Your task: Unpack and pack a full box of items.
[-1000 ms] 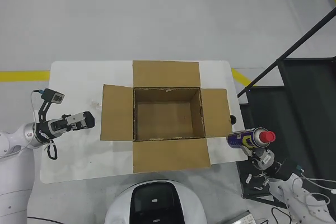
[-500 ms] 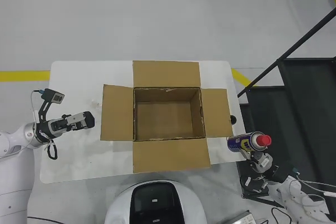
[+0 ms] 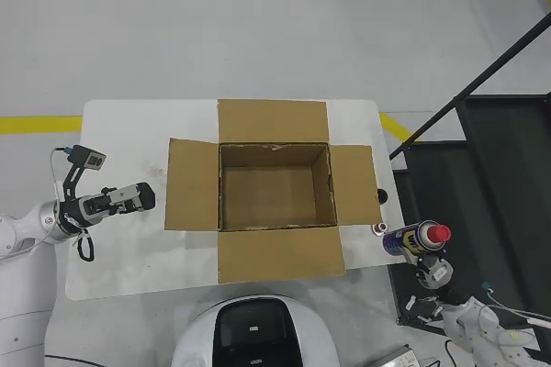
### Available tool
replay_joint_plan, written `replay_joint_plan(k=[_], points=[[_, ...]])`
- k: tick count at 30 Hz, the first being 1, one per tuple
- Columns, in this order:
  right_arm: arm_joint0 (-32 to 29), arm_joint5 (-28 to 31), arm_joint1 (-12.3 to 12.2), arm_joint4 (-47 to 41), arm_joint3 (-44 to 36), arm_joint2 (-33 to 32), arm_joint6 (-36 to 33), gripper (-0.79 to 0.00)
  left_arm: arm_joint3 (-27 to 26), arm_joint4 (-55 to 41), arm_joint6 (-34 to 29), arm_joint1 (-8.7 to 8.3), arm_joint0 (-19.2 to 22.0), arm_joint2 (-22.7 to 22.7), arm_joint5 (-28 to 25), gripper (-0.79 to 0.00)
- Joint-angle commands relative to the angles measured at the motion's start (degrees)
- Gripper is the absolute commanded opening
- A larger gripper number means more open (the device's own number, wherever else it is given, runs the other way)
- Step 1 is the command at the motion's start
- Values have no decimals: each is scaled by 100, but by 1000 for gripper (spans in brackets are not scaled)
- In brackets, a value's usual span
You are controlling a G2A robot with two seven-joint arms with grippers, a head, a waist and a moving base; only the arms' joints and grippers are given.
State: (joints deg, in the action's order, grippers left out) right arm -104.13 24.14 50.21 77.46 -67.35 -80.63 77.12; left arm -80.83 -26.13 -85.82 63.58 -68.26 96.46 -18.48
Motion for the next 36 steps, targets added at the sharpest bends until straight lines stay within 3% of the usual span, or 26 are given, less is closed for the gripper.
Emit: replay_joint_plan(k=[1,5,19,31,36], points=[[105,-35,46,-15,205,126,63,-785,0,0,0,0,0,0,0,0],[515,38,184,81,698,566,263,-785,0,0,0,0,0,0,0,0],[1777,-508,634,83,2260,1993,810,-785,0,0,0,0,0,0,0,0],[1777,-508,634,83,2260,1993,810,-785,0,0,0,0,0,0,0,0],[1716,-537,666,-180,2144,1921,443,-785,0,0,0,0,0,0,0,0]])
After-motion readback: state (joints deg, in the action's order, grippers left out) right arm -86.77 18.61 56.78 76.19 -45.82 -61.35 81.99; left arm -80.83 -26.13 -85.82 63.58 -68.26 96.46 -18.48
